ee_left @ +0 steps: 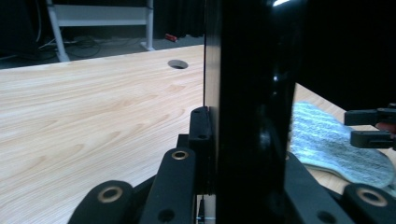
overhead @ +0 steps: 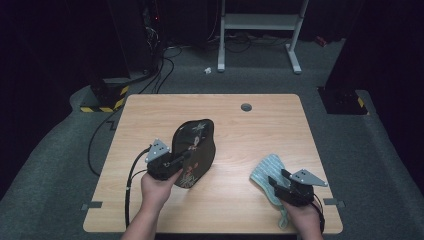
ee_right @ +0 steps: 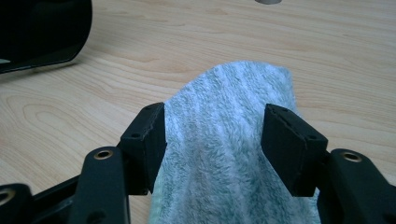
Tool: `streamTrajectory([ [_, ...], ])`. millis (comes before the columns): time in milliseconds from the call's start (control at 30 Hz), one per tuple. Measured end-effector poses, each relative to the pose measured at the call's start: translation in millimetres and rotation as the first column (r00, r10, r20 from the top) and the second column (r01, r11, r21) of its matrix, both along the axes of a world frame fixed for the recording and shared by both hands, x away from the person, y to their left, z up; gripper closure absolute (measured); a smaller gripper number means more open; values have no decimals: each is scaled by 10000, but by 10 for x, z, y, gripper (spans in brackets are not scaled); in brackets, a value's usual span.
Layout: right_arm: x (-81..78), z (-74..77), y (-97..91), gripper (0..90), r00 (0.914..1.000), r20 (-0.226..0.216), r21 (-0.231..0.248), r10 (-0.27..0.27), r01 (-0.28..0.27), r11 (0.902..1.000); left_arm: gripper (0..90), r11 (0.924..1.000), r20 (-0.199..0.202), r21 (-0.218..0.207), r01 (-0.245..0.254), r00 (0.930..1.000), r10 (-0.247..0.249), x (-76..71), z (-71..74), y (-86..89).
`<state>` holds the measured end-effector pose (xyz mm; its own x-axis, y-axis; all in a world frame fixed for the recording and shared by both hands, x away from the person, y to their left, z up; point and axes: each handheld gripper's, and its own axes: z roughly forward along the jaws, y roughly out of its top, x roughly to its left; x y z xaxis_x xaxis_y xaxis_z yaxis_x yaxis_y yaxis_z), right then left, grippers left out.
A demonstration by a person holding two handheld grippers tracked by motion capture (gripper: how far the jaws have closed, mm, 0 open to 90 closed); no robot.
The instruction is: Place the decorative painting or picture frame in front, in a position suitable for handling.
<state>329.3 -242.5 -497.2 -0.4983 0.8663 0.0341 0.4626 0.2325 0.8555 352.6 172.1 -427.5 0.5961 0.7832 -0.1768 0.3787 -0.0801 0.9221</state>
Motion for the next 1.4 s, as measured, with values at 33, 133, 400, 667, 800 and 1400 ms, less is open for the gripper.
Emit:
streamTrajectory([
  [33,3,9,-13,402,10000,11,44,-34,33,10000,807,10000,18,26,16,10000,-16,17,-1,-36],
  [133,3,18,-29,402,10000,54,72,-71,71,9999,807,10000,56,19,34,10000,-34,35,-7,-91],
  [400,7,12,-44,403,9999,-1,67,-108,108,9999,807,10000,94,57,7,10000,-8,55,-54,-189],
  [667,5,6,-41,404,10000,-12,34,-96,96,9999,806,10000,176,-75,-19,9998,20,30,-91,-224],
  [800,3,4,-44,404,9999,-11,28,-103,103,9999,804,10000,174,-97,-22,9998,23,21,-103,-212],
  [1400,-11,-45,-48,394,9999,-123,-188,-110,107,9998,564,9987,523,487,-125,9986,100,-88,-170,-139],
])
